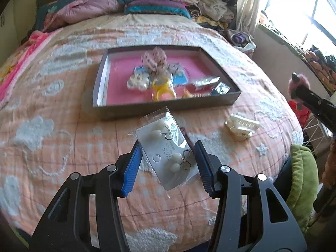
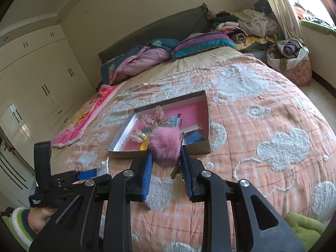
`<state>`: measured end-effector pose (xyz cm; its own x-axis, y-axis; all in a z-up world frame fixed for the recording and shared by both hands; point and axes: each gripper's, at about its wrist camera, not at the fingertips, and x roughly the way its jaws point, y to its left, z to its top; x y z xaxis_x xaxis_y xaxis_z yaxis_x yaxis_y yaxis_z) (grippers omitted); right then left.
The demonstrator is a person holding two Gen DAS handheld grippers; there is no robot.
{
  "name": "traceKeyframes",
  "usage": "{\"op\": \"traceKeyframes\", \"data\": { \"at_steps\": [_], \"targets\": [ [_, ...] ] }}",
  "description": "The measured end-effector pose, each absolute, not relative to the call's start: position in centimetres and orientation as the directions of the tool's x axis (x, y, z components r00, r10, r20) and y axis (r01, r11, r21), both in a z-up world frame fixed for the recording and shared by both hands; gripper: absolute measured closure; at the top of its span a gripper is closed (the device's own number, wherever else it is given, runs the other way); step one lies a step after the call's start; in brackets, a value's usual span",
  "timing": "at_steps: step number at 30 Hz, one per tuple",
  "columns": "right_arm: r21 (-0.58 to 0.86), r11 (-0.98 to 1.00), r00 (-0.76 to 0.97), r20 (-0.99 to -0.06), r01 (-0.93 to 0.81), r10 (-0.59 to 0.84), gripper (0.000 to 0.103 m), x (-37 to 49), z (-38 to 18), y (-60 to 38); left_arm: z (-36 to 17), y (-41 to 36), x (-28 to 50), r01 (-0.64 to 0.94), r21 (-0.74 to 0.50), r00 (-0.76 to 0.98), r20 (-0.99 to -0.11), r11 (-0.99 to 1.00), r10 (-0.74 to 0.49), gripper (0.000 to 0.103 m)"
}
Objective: Organize jewelry
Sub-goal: 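Carry the earring card over the box while the right tool carries the pompom clip there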
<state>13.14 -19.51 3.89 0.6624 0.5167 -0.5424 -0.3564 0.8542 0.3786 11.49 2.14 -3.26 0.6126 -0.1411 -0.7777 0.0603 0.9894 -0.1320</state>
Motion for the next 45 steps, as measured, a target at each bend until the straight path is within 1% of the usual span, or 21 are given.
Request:
{"op": "traceKeyframes", "data": {
  "at_steps": [12, 20, 27, 38, 45],
  "targets": [
    [0.343, 0.868, 0.71, -0.503, -0.36, 0.493, 0.078, 12.8, 6.6, -20.4, 0.1, 0.7, 12.9, 0.111, -0.129, 0.666, -0.726, 0.985, -0.17, 0.061],
    [0.32, 0.879, 0.753, -0.461, -0.353, 0.47, 0.078, 13.4, 9.3, -21.6, 2.7, 0.4, 14.5, 0.125, -0.113, 0.702, -0.692, 0.986, -0.168, 0.061],
    [0.306, 0.883, 0.787, -0.411, -0.356, 0.46, 0.078, 14.0, 12.1, -22.4, 5.3, -0.2, 15.2, 0.145, -0.105, 0.744, -0.644, 0.984, -0.178, 0.061],
    [0.273, 0.882, 0.807, -0.365, -0.384, 0.464, 0.078, 16.0, 15.6, -21.8, 6.4, -0.8, 18.2, 0.168, -0.102, 0.758, -0.623, 0.981, -0.195, 0.061],
    [0.282, 0.874, 0.79, -0.381, -0.394, 0.48, 0.078, 17.9, 16.0, -20.6, 6.4, -0.3, 20.0, 0.16, -0.103, 0.757, -0.625, 0.982, -0.189, 0.061]
  ]
}}
